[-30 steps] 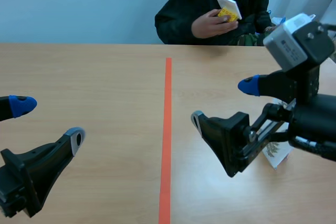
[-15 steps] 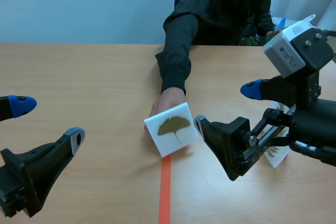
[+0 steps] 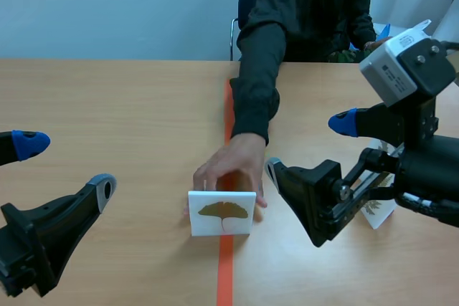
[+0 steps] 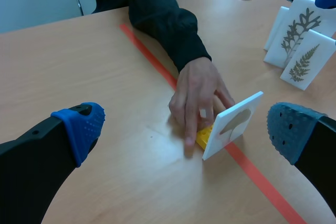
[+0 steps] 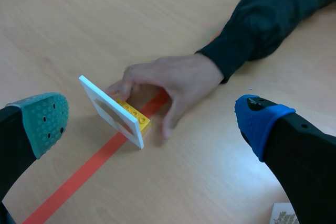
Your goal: Sort the leaf by its shape. The table is split by an orange tape line. A compound leaf with several leaflets goes to the left side, a simple leaf with one blade goes to the right side. Return to the home posture when a red brick is placed on the table.
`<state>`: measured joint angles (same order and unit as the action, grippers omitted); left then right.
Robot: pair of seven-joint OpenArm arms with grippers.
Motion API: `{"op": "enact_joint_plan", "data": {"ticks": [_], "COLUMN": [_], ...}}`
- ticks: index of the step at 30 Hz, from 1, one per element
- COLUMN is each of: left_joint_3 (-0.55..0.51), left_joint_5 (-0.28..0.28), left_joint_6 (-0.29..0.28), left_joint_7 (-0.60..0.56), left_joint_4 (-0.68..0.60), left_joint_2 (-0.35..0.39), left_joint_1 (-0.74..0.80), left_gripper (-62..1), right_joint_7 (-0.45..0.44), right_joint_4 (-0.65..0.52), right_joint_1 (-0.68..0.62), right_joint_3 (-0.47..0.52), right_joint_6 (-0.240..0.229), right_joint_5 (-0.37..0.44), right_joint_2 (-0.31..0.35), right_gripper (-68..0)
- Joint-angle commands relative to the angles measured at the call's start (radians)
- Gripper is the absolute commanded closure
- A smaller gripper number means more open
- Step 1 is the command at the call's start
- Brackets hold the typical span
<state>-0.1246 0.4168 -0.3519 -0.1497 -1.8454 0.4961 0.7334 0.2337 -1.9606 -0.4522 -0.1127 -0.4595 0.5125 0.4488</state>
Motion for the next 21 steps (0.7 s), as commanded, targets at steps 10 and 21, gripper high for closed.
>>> {"op": "enact_joint_plan", "data": {"ticks": [10,21], "left_joint_3": [0.005,0.054], "left_joint_5": [0.006,-0.021], "left_joint_6": [-0.004,-0.128], "left_joint_7": [0.044,0.150], "left_joint_4": [-0.013,0.089], "left_joint_2": [0.001,0.001], "left_joint_1": [-0.009,-0.142], "left_gripper": [-62.3,-62.3], "right_joint_7": [-0.014,-0.014], "right_joint_4": [-0.001,-0.001], "right_joint_1": [0.011,0.011], "right_joint_3": [0.013,0.013], "right_joint_6": [0.000,0.000], "right_joint_5": [0.007,0.007], "right_joint_2": [0.005,0.005], "right_gripper": [-67.9,-67.9]}}
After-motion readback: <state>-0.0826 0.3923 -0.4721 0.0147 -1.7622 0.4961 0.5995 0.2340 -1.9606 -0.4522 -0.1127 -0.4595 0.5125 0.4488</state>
